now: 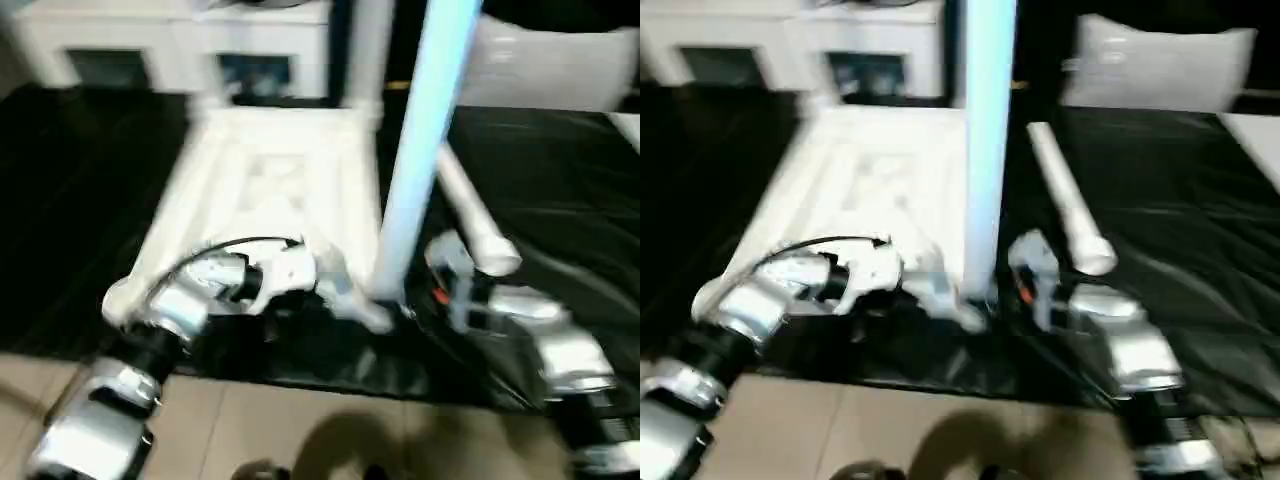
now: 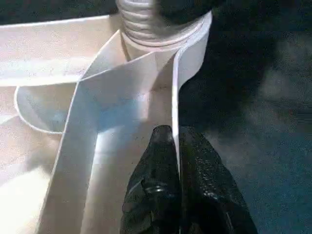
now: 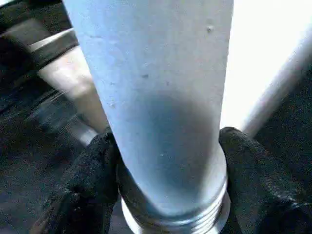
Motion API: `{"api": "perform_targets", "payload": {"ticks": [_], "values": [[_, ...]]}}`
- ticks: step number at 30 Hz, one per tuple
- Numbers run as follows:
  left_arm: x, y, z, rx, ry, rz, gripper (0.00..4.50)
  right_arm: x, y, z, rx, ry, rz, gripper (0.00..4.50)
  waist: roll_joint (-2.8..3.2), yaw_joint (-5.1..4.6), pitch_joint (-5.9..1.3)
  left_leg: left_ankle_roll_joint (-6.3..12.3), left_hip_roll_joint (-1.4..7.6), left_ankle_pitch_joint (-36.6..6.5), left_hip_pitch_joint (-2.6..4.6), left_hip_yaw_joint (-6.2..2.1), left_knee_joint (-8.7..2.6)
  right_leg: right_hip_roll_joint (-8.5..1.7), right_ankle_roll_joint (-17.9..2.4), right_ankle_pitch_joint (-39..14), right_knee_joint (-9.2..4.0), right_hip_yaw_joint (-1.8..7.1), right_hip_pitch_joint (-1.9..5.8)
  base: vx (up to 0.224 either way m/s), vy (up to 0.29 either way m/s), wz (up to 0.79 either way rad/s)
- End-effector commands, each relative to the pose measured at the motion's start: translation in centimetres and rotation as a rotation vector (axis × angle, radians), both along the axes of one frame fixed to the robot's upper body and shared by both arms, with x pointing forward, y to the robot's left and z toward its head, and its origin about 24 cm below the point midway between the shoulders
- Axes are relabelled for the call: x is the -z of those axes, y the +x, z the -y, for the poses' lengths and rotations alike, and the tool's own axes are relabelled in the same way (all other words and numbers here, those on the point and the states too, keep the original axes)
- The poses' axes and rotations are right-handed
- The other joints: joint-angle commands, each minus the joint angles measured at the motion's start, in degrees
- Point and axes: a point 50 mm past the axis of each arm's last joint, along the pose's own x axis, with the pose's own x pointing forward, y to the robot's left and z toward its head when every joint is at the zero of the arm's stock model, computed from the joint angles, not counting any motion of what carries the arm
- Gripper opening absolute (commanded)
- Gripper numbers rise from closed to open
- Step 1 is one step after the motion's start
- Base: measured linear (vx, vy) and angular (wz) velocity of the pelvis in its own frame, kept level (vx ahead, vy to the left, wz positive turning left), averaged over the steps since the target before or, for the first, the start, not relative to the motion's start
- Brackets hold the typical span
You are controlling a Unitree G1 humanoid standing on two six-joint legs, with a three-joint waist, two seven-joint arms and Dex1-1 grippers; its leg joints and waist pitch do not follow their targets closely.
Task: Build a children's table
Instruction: Rotate leg to tighten
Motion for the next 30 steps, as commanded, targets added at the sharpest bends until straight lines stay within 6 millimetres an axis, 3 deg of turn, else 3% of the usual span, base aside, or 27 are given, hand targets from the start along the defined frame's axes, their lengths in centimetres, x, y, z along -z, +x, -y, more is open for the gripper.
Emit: {"api": "perform_targets", "payload": {"ticks": [1,2,3,4,5,6,7,8,9,10,11,12,14,15,17,21,25,30], "values": [[-1.7,-0.2,3.9,-0.011,-0.121,0.050,0.00,0.0,0.5,-3.2,0.017,0.064,-0.034,2.71,0.47,-1.16,-3.83,-0.31,9.09,-24.40,0.48,-5.37,-5.87,-7.65,3.30,-29.29,-3.61,3.80,3.53,0.000,0.000,0.00],[-1.8,-0.1,4.6,-0.046,-0.131,0.053,0.00,0.1,0.7,-3.5,0.063,0.071,-0.049,2.71,0.56,-1.63,-3.98,-1.04,10.27,-26.60,0.61,-5.70,-7.20,-7.52,1.94,-21.69,-1.00,5.34,3.21,0.000,0.000,0.00],[-2.0,0.1,5.2,-0.082,-0.138,0.057,0.00,0.2,0.9,-3.8,0.108,0.076,-0.064,2.71,0.07,-1.84,-3.81,-1.70,9.57,-26.95,0.67,-5.31,-7.13,-7.81,0.87,-20.19,-1.27,6.03,2.60,0.000,0.000,0.00],[-2.2,0.2,5.9,-0.119,-0.145,0.067,0.00,0.4,1.1,-4.1,0.157,0.078,-0.083,2.71,-1.16,-1.78,-3.97,-2.69,5.78,-23.16,1.25,-3.74,-4.74,-9.55,-0.90,-26.33,-4.10,6.39,1.54,0.000,0.000,0.00],[-2.2,0.2,6.1,-0.131,-0.146,0.069,0.00,0.4,1.2,-4.2,0.170,0.074,-0.089,2.71,-2.01,-0.85,-3.98,-0.10,2.42,-13.05,0.57,-2.19,-2.10,-10.40,0.60,-35.26,-5.64,6.07,2.13,0.000,0.000,0.00],[-2.3,0.3,6.5,-0.152,-0.152,0.073,0.00,0.5,1.2,-4.3,0.181,0.055,-0.094,2.71,-1.58,-0.23,-3.94,2.67,2.16,-7.31,-0.14,-1.84,-2.16,-9.66,3.22,-38.28,-5.93,5.50,2.57,0.000,0.000,0.00],[-2.5,0.3,6.9,-0.178,-0.158,0.077,0.00,0.6,1.3,-4.3,0.199,0.031,-0.097,2.71,-1.29,-0.17,-4.07,3.46,2.57,-6.28,-0.32,-1.94,-2.64,-8.67,4.18,-37.26,-5.91,4.85,2.55,0.000,0.000,0.00],[-2.6,0.4,7.1,-0.195,-0.161,0.079,0.00,0.7,1.4,-4.3,0.211,0.015,-0.098,2.71,-0.70,-0.55,-4.25,4.01,4.24,-7.13,-0.15,-2.71,-3.45,-7.39,5.11,-33.60,-6.01,3.82,2.32,0.000,0.000,0.00],[-2.7,0.3,7.5,-0.203,-0.161,0.089,0.00,0.7,1.5,-4.2,0.240,0.027,-0.094,2.71,-0.41,-0.58,-4.67,3.96,5.32,-7.67,0.32,-3.16,-3.65,-7.40,4.86,-30.43,-5.73,3.89,2.17,0.000,0.000,0.00],[-2.8,0.2,7.6,-0.199,-0.158,0.097,0.00,0.6,1.6,-3.9,0.263,0.046,-0.086,3.05,0.06,-0.99,-5.16,4.13,7.24,-8.25,0.37,-4.19,-4.09,-7.68,3.09,-23.13,-4.40,4.29,2.21,0.000,0.000,0.00],[-2.9,0.2,7.6,-0.198,-0.156,0.099,0.00,0.5,1.7,-3.8,0.270,0.050,-0.082,3.26,0.13,-0.99,-5.33,4.50,7.99,-8.02,0.12,-4.55,-4.28,-8.00,1.33,-17.40,-3.19,4.94,2.22,0.000,0.000,0.00],[-2.8,0.1,7.5,-0.192,-0.147,0.103,0.00,0.4,1.7,-3.6,0.270,0.050,-0.076,3.40,0.04,-0.92,-5.35,4.42,7.86,-8.22,0.18,-4.36,-4.21,-8.33,0.42,-15.93,-3.03,5.23,2.13,0.000,0.000,0.00],[-2.7,0.2,6.9,-0.183,-0.132,0.111,0.00,0.3,1.6,-3.1,0.264,0.045,-0.052,3.43,-0.31,-0.43,-5.27,3.79,5.97,-8.11,-0.37,-3.24,-3.78,-9.07,-2.16,-16.58,-3.13,5.57,2.70,0.000,0.000,0.00],[-2.7,0.2,6.8,-0.184,-0.129,0.111,0.00,0.2,1.5,-3.0,0.263,0.043,-0.046,3.51,-0.32,-0.34,-5.32,3.99,5.72,-7.43,-0.51,-3.11,-3.71,-8.99,-2.17,-16.99,-3.19,5.53,2.85,0.000,0.000,0.00],[-2.7,0.2,6.5,-0.174,-0.126,0.117,0.00,0.0,1.5,-2.8,0.255,0.037,-0.028,3.86,-0.20,-0.10,-5.43,5.31,6.20,-4.87,-0.59,-3.33,-3.75,-8.34,-1.39,-15.92,-2.94,5.30,2.70,0.000,0.000,0.00],[-2.3,0.1,4.7,-0.107,-0.094,0.124,0.00,-0.8,1.1,-0.7,0.203,0.020,0.066,4.23,-0.12,0.11,-5.56,6.87,6.65,-2.79,-0.99,-3.56,-3.50,-8.49,-1.91,-11.32,-2.00,5.57,2.42,0.000,0.000,0.00],[-1.7,0.0,2.7,-0.038,-0.054,0.102,0.00,-1.9,0.2,0.9,0.021,-0.016,0.137,4.43,-0.16,0.69,-5.17,6.48,6.23,-6.39,-0.61,-3.13,-3.60,-8.14,-0.44,-16.65,-2.90,5.25,2.42,0.000,0.000,0.00],[-1.5,-0.4,0.8,0.064,-0.018,0.082,0.00,-2.4,-0.7,2.5,-0.156,-0.090,0.148,4.43,-0.13,1.42,-5.00,5.85,6.68,-7.75,-0.26,-3.29,-3.79,-8.11,0.56,-18.97,-3.07,5.28,2.12,0.000,0.000,0.00]]}}
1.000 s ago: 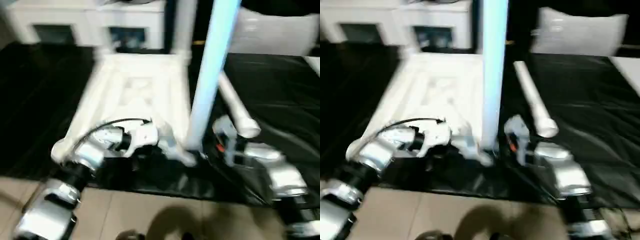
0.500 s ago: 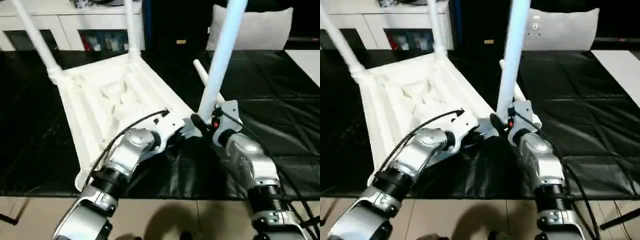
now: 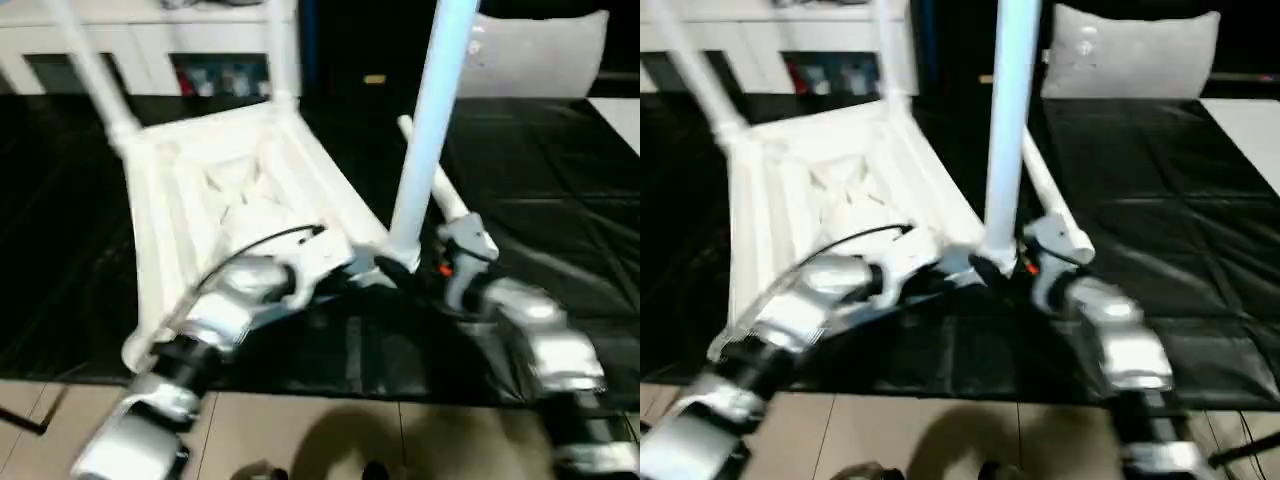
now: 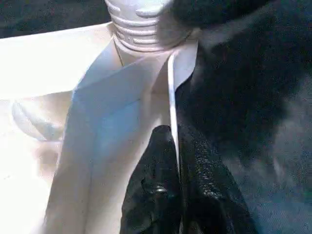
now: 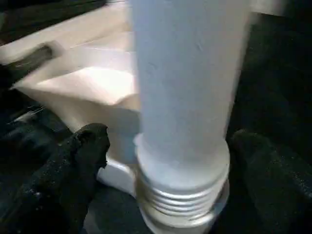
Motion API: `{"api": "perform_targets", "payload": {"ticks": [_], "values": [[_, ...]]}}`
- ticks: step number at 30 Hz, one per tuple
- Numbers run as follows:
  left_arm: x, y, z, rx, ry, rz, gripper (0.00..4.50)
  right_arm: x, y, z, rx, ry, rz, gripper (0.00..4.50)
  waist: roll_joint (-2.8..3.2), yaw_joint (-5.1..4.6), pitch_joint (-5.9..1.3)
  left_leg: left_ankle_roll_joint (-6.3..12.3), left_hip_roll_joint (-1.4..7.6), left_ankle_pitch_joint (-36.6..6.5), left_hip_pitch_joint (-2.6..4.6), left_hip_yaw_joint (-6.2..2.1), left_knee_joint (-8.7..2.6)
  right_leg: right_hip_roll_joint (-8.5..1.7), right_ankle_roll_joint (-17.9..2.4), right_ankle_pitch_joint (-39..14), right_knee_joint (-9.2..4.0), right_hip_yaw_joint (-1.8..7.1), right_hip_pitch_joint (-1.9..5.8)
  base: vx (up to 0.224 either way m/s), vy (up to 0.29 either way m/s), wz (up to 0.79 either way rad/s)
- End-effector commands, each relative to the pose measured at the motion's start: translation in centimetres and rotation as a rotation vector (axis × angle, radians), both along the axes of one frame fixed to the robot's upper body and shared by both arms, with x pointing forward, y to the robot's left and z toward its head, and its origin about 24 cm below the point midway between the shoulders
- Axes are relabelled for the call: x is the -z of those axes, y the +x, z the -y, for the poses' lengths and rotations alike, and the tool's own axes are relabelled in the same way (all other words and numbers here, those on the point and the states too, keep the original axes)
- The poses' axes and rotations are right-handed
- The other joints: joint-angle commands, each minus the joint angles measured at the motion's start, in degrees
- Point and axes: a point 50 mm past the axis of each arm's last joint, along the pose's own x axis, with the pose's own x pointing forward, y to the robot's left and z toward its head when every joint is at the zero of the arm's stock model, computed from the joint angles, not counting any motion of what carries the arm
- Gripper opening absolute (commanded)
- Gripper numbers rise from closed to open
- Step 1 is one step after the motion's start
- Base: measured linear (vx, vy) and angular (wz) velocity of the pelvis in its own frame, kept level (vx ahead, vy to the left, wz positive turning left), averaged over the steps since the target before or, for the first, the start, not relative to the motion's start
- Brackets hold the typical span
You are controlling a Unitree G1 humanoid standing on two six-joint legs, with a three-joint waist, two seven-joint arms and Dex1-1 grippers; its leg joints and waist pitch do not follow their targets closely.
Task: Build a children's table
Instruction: Rotate leg to tighten
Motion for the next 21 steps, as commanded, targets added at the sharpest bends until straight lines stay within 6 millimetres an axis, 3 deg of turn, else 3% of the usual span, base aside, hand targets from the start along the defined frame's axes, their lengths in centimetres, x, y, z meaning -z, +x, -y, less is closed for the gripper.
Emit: {"api": "perform_targets", "payload": {"ticks": [1,5,9,10,16,21], "values": [[-0.8,-0.4,-0.1,0.118,0.000,0.023,0.00,-0.6,-0.3,0.0,-0.107,-0.016,0.014,4.43,-0.77,0.28,-4.63,5.70,6.75,-7.59,0.88,-3.15,-3.87,-8.01,0.68,-18.55,-4.07,5.59,3.46,0.000,0.000,0.00],[-0.6,-0.8,-1.9,0.226,0.075,0.013,0.00,-1.0,-0.9,0.1,-0.272,-0.077,0.010,4.43,-0.81,1.18,-4.70,6.39,6.45,-6.51,0.67,-2.90,-3.67,-8.02,0.03,-17.39,-3.63,5.62,3.48,0.000,0.000,0.00],[-0.6,-1.0,-3.0,0.288,0.120,-0.004,0.00,-1.0,-1.3,-0.1,-0.370,-0.092,0.002,4.43,-0.93,1.86,-4.73,6.33,6.95,-6.06,0.88,-2.93,-3.80,-8.00,0.08,-18.02,-3.55,5.62,3.28,0.000,0.000,0.00],[-0.7,-1.2,-3.5,0.336,0.141,-0.019,0.00,-0.9,-1.4,-0.3,-0.412,-0.100,0.002,4.43,-1.26,1.90,-4.71,6.11,7.12,-6.29,0.91,-3.01,-3.92,-8.07,0.01,-18.01,-3.48,5.71,3.24,0.000,0.000,0.00],[-1.0,-1.6,-3.8,0.423,0.162,-0.033,0.00,-0.8,-1.2,-1.1,-0.468,-0.089,0.003,3.91,-1.12,2.39,-4.63,4.90,7.20,-6.97,1.26,-2.90,-4.02,-8.22,-0.44,-19.48,-3.64,5.85,3.07,0.000,0.000,0.00],[-1.2,-1.5,-3.4,0.449,0.162,-0.016,0.00,-0.6,-1.2,-1.8,-0.509,-0.072,-0.017,3.49,-1.18,2.71,-4.77,4.98,7.37,-5.85,1.03,-2.95,-4.02,-8.38,-0.78,-17.92,-3.33,5.93,3.22,0.000,0.000,0.00]]}}
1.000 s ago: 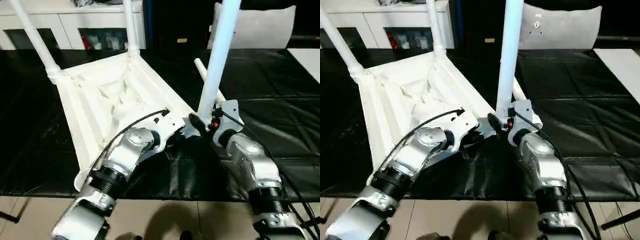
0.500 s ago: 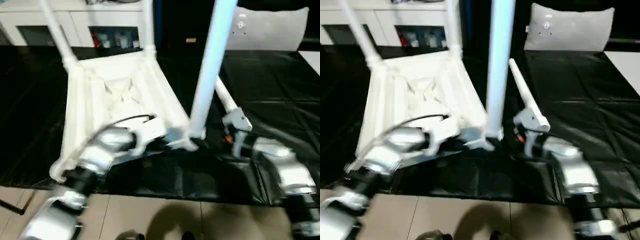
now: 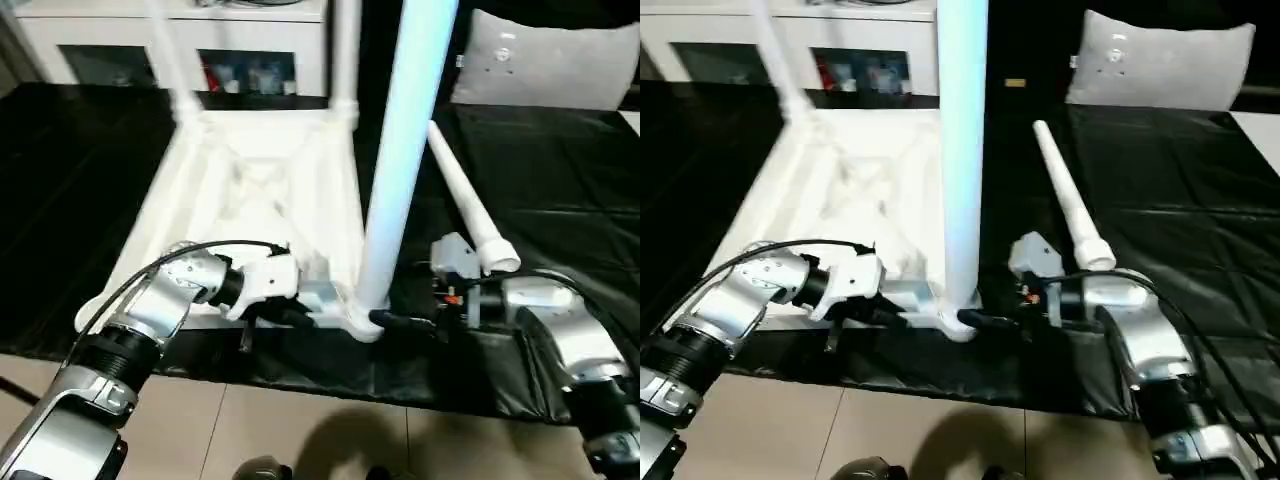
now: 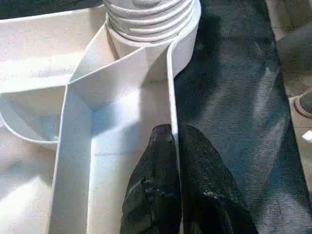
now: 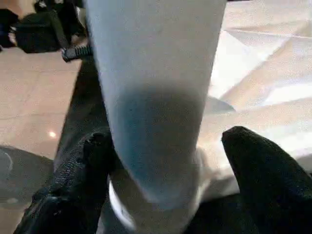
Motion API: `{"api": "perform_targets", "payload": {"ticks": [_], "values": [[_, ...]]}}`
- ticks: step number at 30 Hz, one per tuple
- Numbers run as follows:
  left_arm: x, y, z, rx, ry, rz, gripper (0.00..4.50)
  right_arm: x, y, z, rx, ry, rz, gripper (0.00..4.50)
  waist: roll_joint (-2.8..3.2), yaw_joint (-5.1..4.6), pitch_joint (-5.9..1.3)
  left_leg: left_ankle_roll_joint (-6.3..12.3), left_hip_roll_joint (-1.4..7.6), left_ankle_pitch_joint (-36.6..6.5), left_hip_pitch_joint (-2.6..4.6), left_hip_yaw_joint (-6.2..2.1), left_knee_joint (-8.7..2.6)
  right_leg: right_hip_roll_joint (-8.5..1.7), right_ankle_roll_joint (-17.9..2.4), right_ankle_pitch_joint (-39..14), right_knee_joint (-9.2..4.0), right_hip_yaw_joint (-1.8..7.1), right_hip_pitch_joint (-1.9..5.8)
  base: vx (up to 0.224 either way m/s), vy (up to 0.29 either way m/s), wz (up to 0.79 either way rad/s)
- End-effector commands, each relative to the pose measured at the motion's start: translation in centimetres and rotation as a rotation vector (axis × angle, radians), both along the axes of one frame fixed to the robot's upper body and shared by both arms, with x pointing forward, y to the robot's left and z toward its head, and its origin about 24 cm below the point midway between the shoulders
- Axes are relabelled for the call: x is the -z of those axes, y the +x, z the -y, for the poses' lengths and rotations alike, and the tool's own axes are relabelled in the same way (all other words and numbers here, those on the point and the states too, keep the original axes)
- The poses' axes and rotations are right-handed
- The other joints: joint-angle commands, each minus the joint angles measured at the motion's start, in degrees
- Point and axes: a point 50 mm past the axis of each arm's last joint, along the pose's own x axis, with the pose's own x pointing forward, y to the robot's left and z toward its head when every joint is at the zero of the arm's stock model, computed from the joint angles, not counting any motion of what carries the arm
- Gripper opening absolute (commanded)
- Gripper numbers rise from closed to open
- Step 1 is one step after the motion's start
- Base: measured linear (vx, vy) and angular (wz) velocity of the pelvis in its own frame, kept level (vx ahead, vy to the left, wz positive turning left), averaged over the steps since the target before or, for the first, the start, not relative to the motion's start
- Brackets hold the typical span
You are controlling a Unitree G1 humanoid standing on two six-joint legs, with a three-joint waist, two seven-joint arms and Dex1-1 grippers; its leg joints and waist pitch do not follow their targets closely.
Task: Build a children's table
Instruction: Rotate leg to tighten
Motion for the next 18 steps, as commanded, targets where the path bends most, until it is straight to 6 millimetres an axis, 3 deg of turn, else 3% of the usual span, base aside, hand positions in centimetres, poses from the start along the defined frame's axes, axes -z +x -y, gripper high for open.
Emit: {"api": "perform_targets", "payload": {"ticks": [1,4,9,18], "values": [[-0.54,-0.01,1.07,0.097,0.021,0.023,0.00,0.07,0.14,-0.13,-0.025,-0.004,-0.006,3.44,-0.91,-0.30,-4.77,5.04,7.24,-5.82,0.97,-2.90,-3.99,-8.35,-0.78,-17.62,-3.37,5.90,3.18,0.000,0.000,0.00],[-0.54,0.01,1.07,0.102,0.023,0.022,0.00,0.23,0.16,-0.15,-0.032,-0.007,-0.020,3.14,-0.99,-0.24,-4.68,4.89,6.88,-6.04,0.86,-2.75,-3.98,-8.33,-0.26,-18.86,-3.63,5.82,3.29,0.000,0.000,0.00],[-0.47,0.07,0.93,0.104,0.030,0.022,0.00,0.41,0.27,-0.05,-0.032,-0.015,-0.036,2.64,-0.91,-0.32,-4.67,4.66,7.15,-6.66,1.01,-2.90,-4.05,-8.21,0.10,-19.64,-3.66,5.73,3.17,0.000,0.000,0.00],[-0.26,0.21,0.88,0.081,0.023,0.014,0.00,0.86,0.15,-0.16,-0.030,0.003,-0.076,2.15,-0.81,-0.51,-4.48,3.97,6.90,-8.12,1.17,-2.84,-4.09,-8.12,1.10,-22.46,-4.23,5.52,3.21,0.000,0.000,0.00]]}}
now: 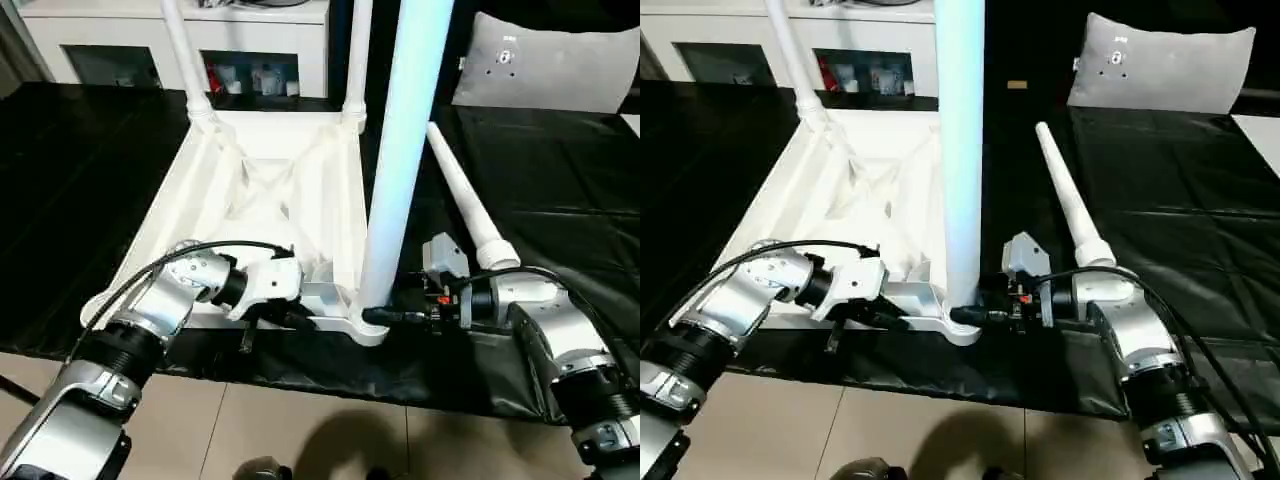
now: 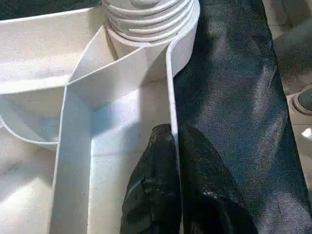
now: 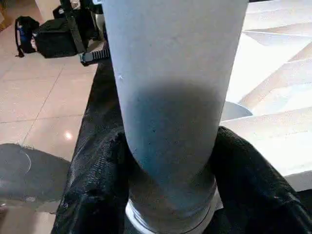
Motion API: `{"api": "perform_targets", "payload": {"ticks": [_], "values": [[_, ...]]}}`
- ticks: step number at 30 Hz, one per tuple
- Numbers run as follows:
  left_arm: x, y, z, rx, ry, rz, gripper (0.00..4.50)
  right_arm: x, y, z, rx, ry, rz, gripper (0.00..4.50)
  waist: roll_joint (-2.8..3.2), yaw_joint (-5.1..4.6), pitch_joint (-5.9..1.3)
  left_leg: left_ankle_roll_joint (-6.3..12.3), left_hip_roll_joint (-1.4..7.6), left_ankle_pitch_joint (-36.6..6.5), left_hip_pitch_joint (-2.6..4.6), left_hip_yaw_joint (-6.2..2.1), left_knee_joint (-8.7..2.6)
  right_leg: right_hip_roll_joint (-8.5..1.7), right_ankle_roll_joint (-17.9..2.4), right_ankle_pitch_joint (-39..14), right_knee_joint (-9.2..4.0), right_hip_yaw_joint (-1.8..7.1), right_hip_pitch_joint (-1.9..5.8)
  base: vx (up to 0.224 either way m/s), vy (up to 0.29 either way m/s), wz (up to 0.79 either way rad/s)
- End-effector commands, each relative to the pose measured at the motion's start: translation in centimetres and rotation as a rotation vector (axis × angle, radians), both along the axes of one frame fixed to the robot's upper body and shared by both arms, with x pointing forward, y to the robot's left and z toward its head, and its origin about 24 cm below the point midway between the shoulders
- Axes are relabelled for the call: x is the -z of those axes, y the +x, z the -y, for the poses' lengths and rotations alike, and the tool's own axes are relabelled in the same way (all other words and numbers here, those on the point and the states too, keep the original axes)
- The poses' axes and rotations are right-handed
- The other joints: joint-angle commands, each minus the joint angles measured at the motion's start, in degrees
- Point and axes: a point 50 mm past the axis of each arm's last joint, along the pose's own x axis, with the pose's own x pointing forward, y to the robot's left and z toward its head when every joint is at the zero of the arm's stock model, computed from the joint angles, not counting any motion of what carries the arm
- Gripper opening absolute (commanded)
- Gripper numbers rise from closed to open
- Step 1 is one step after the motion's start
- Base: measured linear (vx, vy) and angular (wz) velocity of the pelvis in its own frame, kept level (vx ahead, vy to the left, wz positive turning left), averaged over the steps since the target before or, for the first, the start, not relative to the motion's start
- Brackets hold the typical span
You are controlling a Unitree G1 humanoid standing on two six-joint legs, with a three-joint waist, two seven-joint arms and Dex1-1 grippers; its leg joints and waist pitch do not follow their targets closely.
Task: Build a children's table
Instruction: Rotate leg to tighten
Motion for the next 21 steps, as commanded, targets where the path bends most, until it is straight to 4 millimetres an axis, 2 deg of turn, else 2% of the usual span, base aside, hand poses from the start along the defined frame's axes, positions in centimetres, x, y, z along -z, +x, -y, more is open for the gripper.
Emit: {"api": "perform_targets", "payload": {"ticks": [1,3,4,6,7,8,9,10,11,13,14,15,16,17,18,19,20,21], "values": [[-0.4,-0.1,0.9,0.074,0.017,0.017,0.00,0.6,-0.1,0.0,0.009,-0.012,-0.038,2.08,-0.79,-0.33,-4.49,4.03,6.92,-8.16,1.02,-2.87,-4.11,-8.17,1.12,-22.32,-4.31,5.53,3.10,0.000,0.000,0.00],[-0.4,0.0,1.0,0.048,0.003,0.009,0.00,0.8,-0.3,-0.2,0.009,-0.004,-0.044,2.07,-0.62,-0.33,-4.45,3.93,7.10,-8.32,1.10,-2.97,-4.18,-8.13,0.87,-22.05,-4.24,5.53,2.98,0.000,0.000,0.00],[-0.4,0.1,1.6,-0.032,-0.057,-0.005,0.00,1.3,-0.7,-1.0,0.043,0.013,-0.073,2.05,-0.49,-0.38,-4.44,3.61,7.27,-8.33,1.18,-3.00,-4.23,-8.19,0.34,-21.51,-4.25,5.62,2.98,0.000,0.000,0.00],[-0.5,0.2,1.8,-0.058,-0.079,-0.011,0.00,1.5,-0.8,-1.2,0.063,0.014,-0.076,2.04,-0.54,-0.47,-4.41,3.25,7.38,-8.67,1.14,-3.09,-4.36,-8.32,0.01,-21.50,-4.21,5.65,3.09,0.000,0.000,0.00],[-0.5,0.2,1.8,-0.058,-0.079,-0.011,0.00,1.5,-0.8,-1.2,0.063,0.014,-0.076,2.04,-0.60,-0.56,-4.25,2.91,7.11,-9.74,1.24,-3.02,-4.29,-8.32,0.31,-23.20,-4.57,5.51,3.01,0.000,0.000,0.00],[-0.3,0.1,2.5,-0.102,-0.111,-0.020,0.00,1.8,-0.7,-1.9,0.136,0.037,-0.097,2.04,-0.62,-0.64,-4.17,2.80,6.83,-10.28,1.16,-2.95,-4.27,-8.32,0.65,-24.26,-4.76,5.41,3.15,0.000,0.000,0.00],[-0.3,0.1,2.6,-0.106,-0.114,-0.021,0.00,1.9,-0.6,-2.0,0.143,0.039,-0.098,2.04,-0.54,-0.88,-4.00,2.18,6.84,-10.72,1.30,-3.02,-4.35,-8.32,1.04,-26.00,-5.12,5.26,3.12,0.000,0.000,0.00],[-0.2,0.0,3.2,-0.139,-0.133,-0.023,0.00,2.0,-0.4,-2.5,0.209,0.059,-0.122,2.03,-0.48,-1.44,-3.52,1.56,6.60,-13.18,1.73,-2.97,-4.36,-8.15,1.89,-29.70,-5.97,4.77,2.94,0.000,0.000,0.00],[-0.2,0.0,3.6,-0.161,-0.140,-0.020,0.00,2.1,-0.3,-2.8,0.245,0.066,-0.134,2.03,-0.31,-2.19,-3.09,0.57,6.41,-16.68,2.47,-3.15,-4.26,-7.90,2.99,-33.86,-6.78,4.00,2.81,0.000,0.000,0.00],[-0.3,0.2,5.0,-0.225,-0.163,-0.007,0.00,2.0,0.2,-3.8,0.335,0.090,-0.149,2.02,-0.40,-3.48,-2.97,-0.55,6.50,-20.39,2.96,-3.53,-4.17,-7.69,4.81,-36.98,-7.60,3.07,3.10,0.000,0.000,0.00],[-0.3,0.2,5.0,-0.225,-0.163,-0.007,0.00,2.0,0.2,-3.8,0.335,0.090,-0.149,2.02,-0.24,-4.03,-2.95,-0.76,6.73,-21.36,2.91,-3.69,-4.24,-7.64,5.03,-36.70,-7.60,2.86,3.29,0.000,0.000,0.00],[-0.5,0.3,5.7,-0.264,-0.176,-0.005,0.00,2.1,0.5,-4.1,0.391,0.092,-0.155,2.02,0.13,-4.81,-3.07,-0.63,7.49,-23.66,2.52,-4.16,-4.70,-7.48,5.41,-35.21,-7.02,2.82,3.90,0.000,0.000,0.00],[-0.9,0.8,7.2,-0.356,-0.219,0.000,0.00,2.3,1.3,-4.5,0.525,0.085,-0.149,2.02,0.62,-5.53,-2.84,-1.15,9.07,-27.51,1.94,-4.96,-6.06,-7.19,4.71,-32.08,-5.18,3.48,4.49,0.000,0.000,0.00],[-0.9,0.8,7.2,-0.356,-0.219,0.000,0.00,2.3,1.3,-4.5,0.525,0.085,-0.149,2.02,0.57,-5.88,-2.59,-2.48,10.91,-32.49,0.78,-6.05,-8.31,-6.87,3.43,-27.56,-0.74,5.21,5.38,0.000,0.000,0.00],[-1.5,1.3,9.1,-0.462,-0.278,0.006,0.00,2.6,2.3,-4.9,0.699,0.083,-0.152,2.02,0.51,-5.87,-2.62,-3.40,11.38,-34.98,0.40,-6.27,-9.48,-6.66,2.59,-24.94,1.96,6.42,5.69,0.000,0.000,0.00],[-1.9,1.5,10.0,-0.508,-0.309,0.011,0.00,2.7,2.8,-5.1,0.767,0.089,-0.158,2.02,-0.24,-5.99,-2.32,-5.91,9.23,-36.76,1.53,-4.76,-9.14,-7.03,-0.15,-24.12,1.19,8.12,3.91,0.000,0.000,0.00],[-1.9,1.6,10.2,-0.518,-0.314,0.013,0.00,2.7,2.9,-5.2,0.780,0.091,-0.157,2.02,-2.16,-6.87,-2.14,-5.57,6.11,-33.33,2.22,-4.39,-6.28,-7.91,1.54,-34.06,-2.74,7.97,2.49,0.000,0.000,0.00],[-2.3,1.8,11.0,-0.569,-0.336,0.022,0.00,2.6,3.3,-5.5,0.841,0.096,-0.155,2.02,-3.05,-6.03,-2.32,-1.76,-0.03,-15.16,4.15,-1.47,1.73,-10.35,5.98,-52.72,-8.56,6.91,0.18,0.000,0.000,0.00]]}}
